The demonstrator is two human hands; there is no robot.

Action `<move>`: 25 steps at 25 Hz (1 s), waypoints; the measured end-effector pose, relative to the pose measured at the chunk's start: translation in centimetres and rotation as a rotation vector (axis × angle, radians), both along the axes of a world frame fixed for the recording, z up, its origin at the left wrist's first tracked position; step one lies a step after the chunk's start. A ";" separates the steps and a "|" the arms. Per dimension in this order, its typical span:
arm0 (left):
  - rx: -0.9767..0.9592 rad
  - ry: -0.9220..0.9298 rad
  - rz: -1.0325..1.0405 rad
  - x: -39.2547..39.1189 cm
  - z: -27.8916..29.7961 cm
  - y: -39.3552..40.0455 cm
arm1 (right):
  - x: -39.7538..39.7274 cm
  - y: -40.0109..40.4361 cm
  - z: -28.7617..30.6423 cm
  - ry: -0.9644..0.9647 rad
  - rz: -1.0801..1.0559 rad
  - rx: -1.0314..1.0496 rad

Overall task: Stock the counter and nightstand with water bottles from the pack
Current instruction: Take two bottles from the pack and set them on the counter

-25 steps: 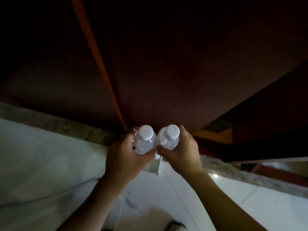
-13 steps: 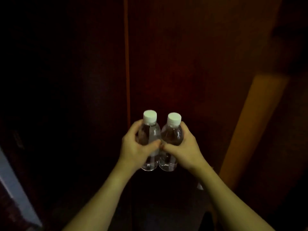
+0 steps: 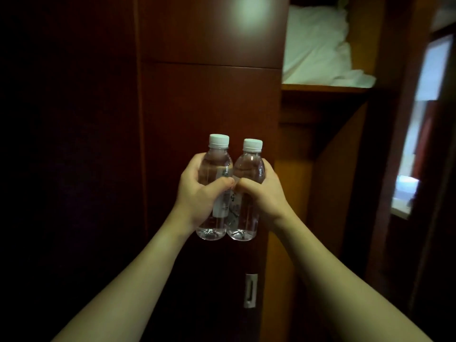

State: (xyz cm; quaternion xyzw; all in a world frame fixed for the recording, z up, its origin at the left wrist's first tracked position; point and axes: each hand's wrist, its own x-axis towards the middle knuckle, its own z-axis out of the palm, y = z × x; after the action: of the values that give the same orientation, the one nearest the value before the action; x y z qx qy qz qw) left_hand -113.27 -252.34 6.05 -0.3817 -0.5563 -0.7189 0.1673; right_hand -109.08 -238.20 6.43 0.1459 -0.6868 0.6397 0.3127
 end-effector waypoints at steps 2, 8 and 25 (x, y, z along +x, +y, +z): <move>-0.012 -0.006 -0.105 1.5 0.4 3.8 | 2.6 3.3 0.3 -0.021 -0.070 -0.041; -0.077 -0.034 -0.495 9.5 1.6 20.7 | 15.8 17.8 1.4 0.012 -0.451 -0.047; -0.201 -0.151 -1.049 37.3 -1.0 66.1 | 53.2 52.4 -0.2 -0.065 -1.217 -0.123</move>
State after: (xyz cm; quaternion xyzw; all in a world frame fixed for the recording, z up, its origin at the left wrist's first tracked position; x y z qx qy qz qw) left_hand -75.99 -186.23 5.07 -0.5695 -0.3676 -0.6747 -0.2920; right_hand -55.87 -185.76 6.22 -0.3105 -0.6179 0.3890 0.6087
